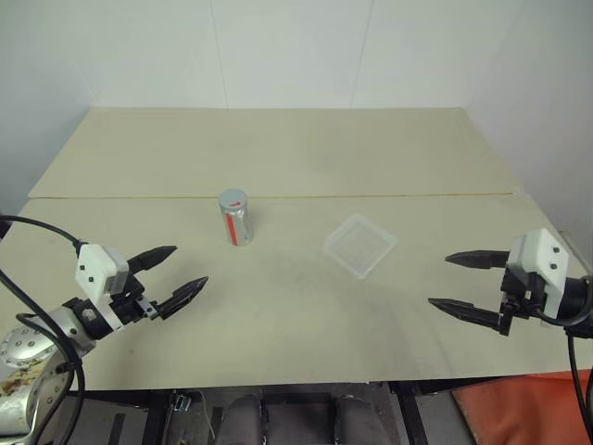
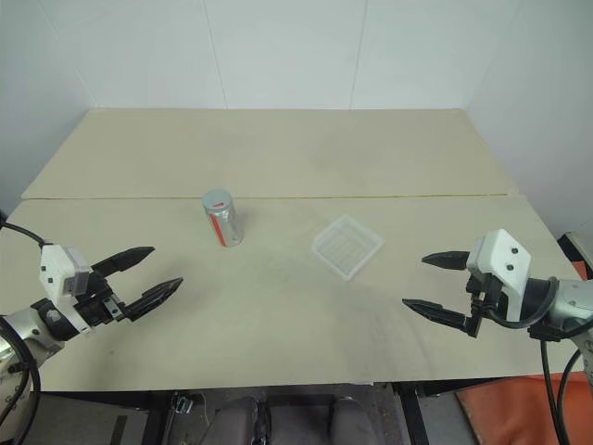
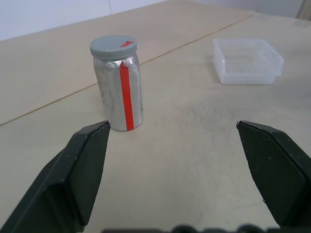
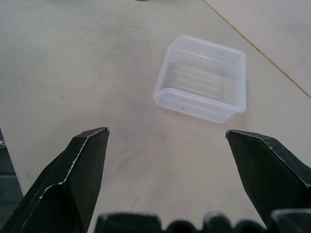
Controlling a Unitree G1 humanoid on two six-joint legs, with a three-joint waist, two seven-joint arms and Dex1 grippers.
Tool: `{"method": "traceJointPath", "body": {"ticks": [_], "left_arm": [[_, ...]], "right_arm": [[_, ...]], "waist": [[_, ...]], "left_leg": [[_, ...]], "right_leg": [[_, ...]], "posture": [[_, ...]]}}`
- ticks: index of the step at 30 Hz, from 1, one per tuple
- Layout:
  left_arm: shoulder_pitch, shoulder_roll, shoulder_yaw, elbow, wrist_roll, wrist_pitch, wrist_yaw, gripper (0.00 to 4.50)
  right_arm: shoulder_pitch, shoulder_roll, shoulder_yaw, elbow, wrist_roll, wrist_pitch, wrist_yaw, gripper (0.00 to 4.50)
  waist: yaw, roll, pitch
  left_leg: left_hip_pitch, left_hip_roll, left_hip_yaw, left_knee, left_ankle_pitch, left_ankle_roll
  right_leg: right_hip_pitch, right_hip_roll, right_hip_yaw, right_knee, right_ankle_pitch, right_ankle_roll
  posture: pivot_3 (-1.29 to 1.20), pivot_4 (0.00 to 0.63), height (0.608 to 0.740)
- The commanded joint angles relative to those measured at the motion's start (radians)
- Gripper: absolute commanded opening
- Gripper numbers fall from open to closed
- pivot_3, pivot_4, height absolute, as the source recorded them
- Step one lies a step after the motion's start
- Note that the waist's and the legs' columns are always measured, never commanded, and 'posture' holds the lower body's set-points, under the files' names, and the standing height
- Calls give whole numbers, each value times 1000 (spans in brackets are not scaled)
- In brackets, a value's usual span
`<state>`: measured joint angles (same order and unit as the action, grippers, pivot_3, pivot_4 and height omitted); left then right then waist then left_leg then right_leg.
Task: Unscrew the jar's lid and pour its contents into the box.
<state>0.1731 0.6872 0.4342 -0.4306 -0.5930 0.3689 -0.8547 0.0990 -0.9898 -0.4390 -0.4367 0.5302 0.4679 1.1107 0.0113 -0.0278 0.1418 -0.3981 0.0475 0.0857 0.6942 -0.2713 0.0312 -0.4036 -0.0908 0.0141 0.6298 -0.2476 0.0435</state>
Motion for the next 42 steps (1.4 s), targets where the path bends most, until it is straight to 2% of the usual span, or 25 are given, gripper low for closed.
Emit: {"method": "traceJointPath", "body": {"ticks": [1,13,18,22,26,31,38,42], "left_arm": [[-2,11,16,-4,3,-31,-8,4500],[-18,-16,-8,6,47,-65,31,4500],[-38,-93,-73,43,172,-183,114,4500],[-67,-208,-128,109,254,-296,201,4500],[-100,-260,-181,192,341,-389,250,4500],[-202,-329,-236,320,383,-464,307,4500],[-304,-341,-314,489,482,-567,331,4500],[-351,-369,-315,542,487,-591,378,4500]], "right_arm": [[1,-13,-20,-15,-8,-24,4,4466],[-26,-4,-4,-9,-16,-34,-8,4466],[-70,37,75,-55,-19,-9,-79,4466],[-123,98,163,-95,-27,13,-166,4466],[-171,142,222,-131,-29,33,-225,4466],[-215,162,262,-164,-22,60,-265,4466],[-244,181,279,-209,-19,93,-316,4466],[-234,176,271,-232,-11,110,-322,4466]], "waist": [[0,0,0],[0,0,0],[0,0,0],[0,0,0],[0,0,0],[4,0,0],[-1,0,0],[0,0,0]], "left_leg": [[0,0,0,0,0,0],[0,0,0,0,0,0],[0,0,0,0,0,0],[0,0,0,0,0,0],[-1,0,0,0,0,0],[-1,-1,-1,1,0,0],[-1,-1,-1,0,0,0],[-1,-1,-1,1,0,0]], "right_leg": [[0,0,0,0,0,0],[0,0,0,0,0,0],[0,0,0,0,0,0],[0,0,0,0,0,0],[0,0,0,0,0,0],[0,-1,0,0,1,1],[0,-1,0,0,1,1],[0,-1,0,0,1,1]], "posture": [[0,150,740],[0,150,740],[0,150,740],[0,150,740],[0,150,740],[0,150,740],[0,150,740],[0,150,740]]}}
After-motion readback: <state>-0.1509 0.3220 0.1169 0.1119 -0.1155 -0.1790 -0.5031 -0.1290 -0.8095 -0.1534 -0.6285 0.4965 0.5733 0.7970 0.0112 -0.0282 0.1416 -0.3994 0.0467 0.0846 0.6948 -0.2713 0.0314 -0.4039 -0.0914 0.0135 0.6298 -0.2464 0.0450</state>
